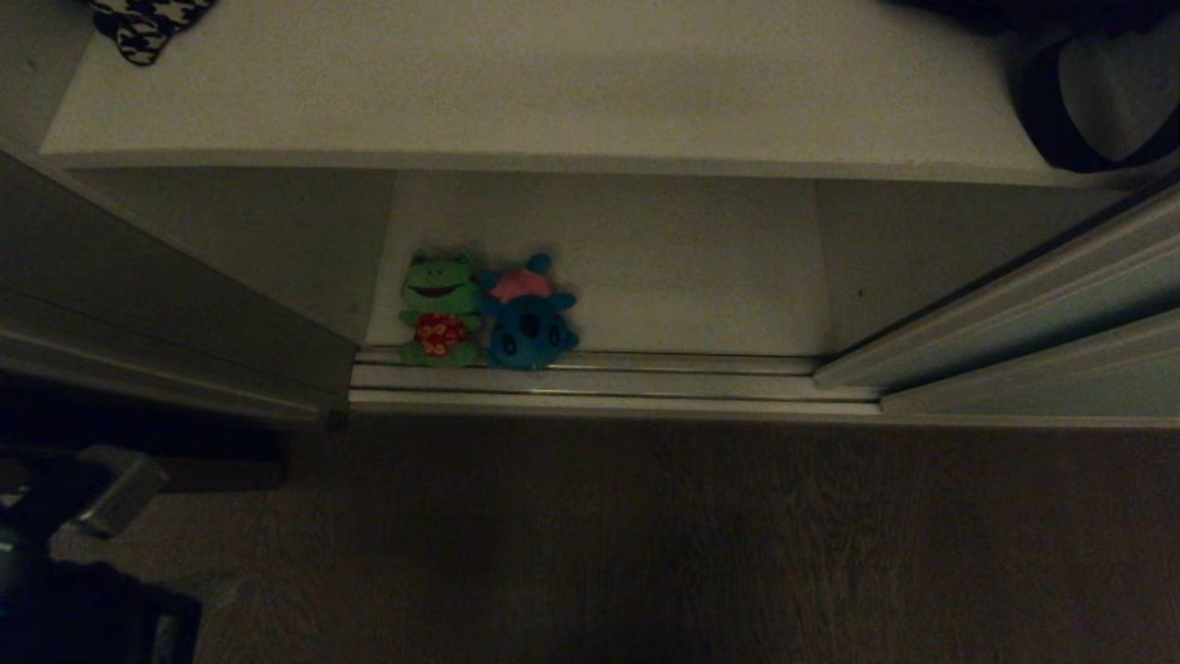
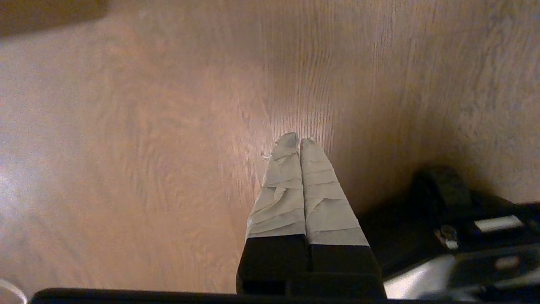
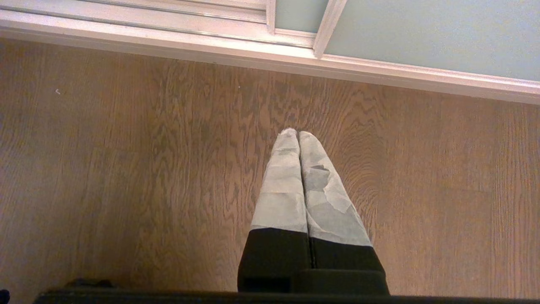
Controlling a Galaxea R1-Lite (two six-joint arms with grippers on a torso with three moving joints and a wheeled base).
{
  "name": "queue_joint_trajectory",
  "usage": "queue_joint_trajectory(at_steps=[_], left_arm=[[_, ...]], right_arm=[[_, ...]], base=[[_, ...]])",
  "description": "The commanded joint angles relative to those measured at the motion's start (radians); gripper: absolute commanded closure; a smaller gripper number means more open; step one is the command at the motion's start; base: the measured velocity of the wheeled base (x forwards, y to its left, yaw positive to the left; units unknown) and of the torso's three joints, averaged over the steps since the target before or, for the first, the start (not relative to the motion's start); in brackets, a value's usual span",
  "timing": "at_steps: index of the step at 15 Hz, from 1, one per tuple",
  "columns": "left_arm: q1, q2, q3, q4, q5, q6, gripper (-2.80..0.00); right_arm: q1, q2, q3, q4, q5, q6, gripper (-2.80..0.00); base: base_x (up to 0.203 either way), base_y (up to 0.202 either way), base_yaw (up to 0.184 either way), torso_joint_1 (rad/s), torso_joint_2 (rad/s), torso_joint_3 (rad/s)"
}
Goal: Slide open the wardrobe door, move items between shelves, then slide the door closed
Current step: Place the green doll on the higher shelf
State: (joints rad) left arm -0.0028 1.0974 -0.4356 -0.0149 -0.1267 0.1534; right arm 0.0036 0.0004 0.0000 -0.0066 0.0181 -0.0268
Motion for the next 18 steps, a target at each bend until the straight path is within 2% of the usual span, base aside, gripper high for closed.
queue_joint_trajectory(at_steps=[1,6,10,12,13,15,18], left_arm=[[0.0,0.269,-0.04,-0.085,-0.008,0.01,0.0],[-0.001,0.553,-0.127,-0.276,-0.023,0.029,0.0],[-0.016,0.744,-0.172,-0.549,-0.023,0.021,0.0],[-0.023,0.807,-0.235,-0.603,-0.022,0.008,0.0],[-0.024,0.824,-0.273,-0.616,-0.021,-0.029,-2.8],[-0.025,0.849,-0.336,-0.656,-0.021,-0.108,-2.8],[-0.025,0.901,-0.38,-0.776,-0.02,-0.136,-2.8]], right_arm=[[0.001,0.0,0.0,0.0,0.0,-0.001,0.0],[0.0,0.0,0.0,-0.001,0.0,-0.001,0.0],[0.001,0.0,0.0,0.0,0.0,-0.001,0.0],[0.001,0.0,0.0,0.0,0.0,-0.001,0.0],[0.0,0.0,0.0,0.0,0.0,-0.001,0.0],[0.0,0.0,0.0,0.0,0.0,-0.001,0.0],[-0.001,0.0,0.0,0.0,0.0,-0.001,0.0]], base=[[0.0,0.0,0.0,0.0,0.0,0.0],[0.0,0.0,0.0,0.0,0.0,0.0],[0.0,0.0,0.0,0.0,0.0,0.0],[0.0,0.0,0.0,0.0,0.0,0.0],[0.0,0.0,0.0,0.0,0.0,0.0],[0.0,0.0,0.0,0.0,0.0,0.0],[0.0,0.0,0.0,0.0,0.0,0.0]])
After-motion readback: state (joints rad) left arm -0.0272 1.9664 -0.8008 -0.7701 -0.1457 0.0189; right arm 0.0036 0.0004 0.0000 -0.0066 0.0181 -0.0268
